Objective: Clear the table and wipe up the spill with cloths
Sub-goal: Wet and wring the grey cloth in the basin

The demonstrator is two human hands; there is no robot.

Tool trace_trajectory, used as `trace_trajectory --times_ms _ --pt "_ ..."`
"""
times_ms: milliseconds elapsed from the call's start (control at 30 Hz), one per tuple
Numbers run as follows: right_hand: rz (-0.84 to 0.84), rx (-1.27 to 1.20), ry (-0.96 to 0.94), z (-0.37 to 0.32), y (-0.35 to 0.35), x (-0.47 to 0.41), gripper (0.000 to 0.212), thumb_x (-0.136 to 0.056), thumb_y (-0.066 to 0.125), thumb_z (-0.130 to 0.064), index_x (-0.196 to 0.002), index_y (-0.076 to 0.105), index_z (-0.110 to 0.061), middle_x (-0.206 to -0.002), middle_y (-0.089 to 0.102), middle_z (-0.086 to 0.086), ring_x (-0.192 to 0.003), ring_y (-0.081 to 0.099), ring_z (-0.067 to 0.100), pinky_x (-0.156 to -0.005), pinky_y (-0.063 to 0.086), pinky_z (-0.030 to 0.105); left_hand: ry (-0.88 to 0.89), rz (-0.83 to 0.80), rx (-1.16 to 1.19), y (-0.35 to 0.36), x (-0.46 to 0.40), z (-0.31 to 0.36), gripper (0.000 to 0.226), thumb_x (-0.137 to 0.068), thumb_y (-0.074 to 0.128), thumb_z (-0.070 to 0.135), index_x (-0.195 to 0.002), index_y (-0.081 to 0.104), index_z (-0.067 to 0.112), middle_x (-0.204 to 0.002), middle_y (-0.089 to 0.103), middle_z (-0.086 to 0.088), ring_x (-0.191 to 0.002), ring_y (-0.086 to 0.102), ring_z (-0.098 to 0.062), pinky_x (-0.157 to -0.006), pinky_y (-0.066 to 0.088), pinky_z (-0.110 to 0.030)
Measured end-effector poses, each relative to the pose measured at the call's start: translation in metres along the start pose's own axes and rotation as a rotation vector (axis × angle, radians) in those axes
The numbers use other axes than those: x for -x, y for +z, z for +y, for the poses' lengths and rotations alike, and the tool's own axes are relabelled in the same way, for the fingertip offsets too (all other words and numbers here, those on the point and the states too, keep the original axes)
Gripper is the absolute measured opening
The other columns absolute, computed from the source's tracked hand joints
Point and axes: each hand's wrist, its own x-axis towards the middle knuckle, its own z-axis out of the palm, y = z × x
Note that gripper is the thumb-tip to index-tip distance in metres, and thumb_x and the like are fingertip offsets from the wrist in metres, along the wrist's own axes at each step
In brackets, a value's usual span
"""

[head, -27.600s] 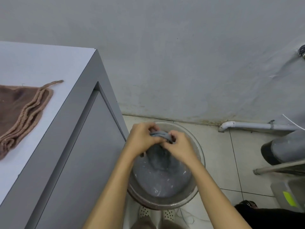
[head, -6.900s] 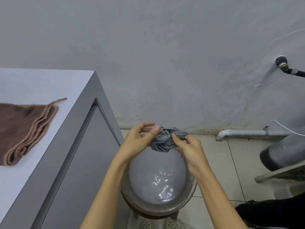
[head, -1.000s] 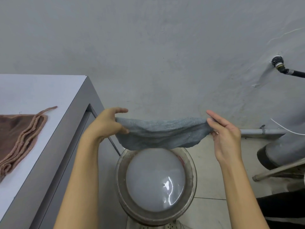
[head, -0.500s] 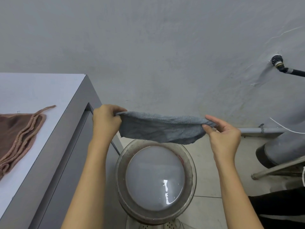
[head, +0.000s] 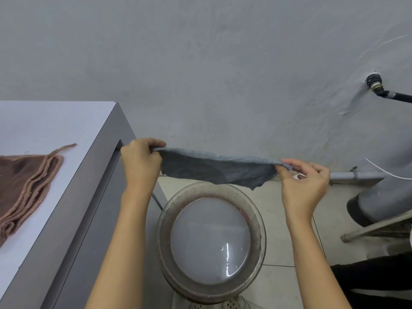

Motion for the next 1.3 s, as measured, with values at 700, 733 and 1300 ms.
trace_trajectory --times_ms 700,733,1300 --pt "-0.025 -0.605 0.320 -0.011 -0.008 -0.007 0.014 -0.086 0.065 -0.007 -0.090 0.063 -0.020 -0.069 0.071 -0.018 -0.073 0.063 -0.005 -0.081 0.052 0.018 -0.147 -0.181 0.682 -0.004 0.002 -0.003 0.018 -0.097 0.050 0.014 -0.091 0.067 0.018 -0.071 0.063 0.017 -0.065 0.053 0.010 -0.066 0.044 -0.007" --pt "-0.011 -0.613 0.317 -0.012 -0.007 -0.006 0.014 -0.086 0.065 -0.007 -0.090 0.063 -0.020 -0.068 0.070 -0.018 -0.072 0.062 -0.006 -0.077 0.051 0.015 -0.132 -0.166 0.670 -0.002 0.002 -0.003 0.019 -0.098 0.048 0.016 -0.090 0.066 0.017 -0.074 0.061 0.013 -0.065 0.051 0.008 -0.065 0.043 -0.009" --pt "0.028 -0.525 0.293 0.003 0.000 -0.003 0.017 -0.084 0.068 -0.010 -0.101 0.067 -0.010 -0.089 0.065 -0.003 -0.083 0.059 0.002 -0.083 0.050 0.015 0.007 -0.035 0.305 0.010 -0.004 -0.023 0.026 -0.098 0.042 0.024 -0.108 0.066 0.028 -0.084 0.059 -0.009 -0.089 0.055 -0.029 -0.075 0.041 -0.030"
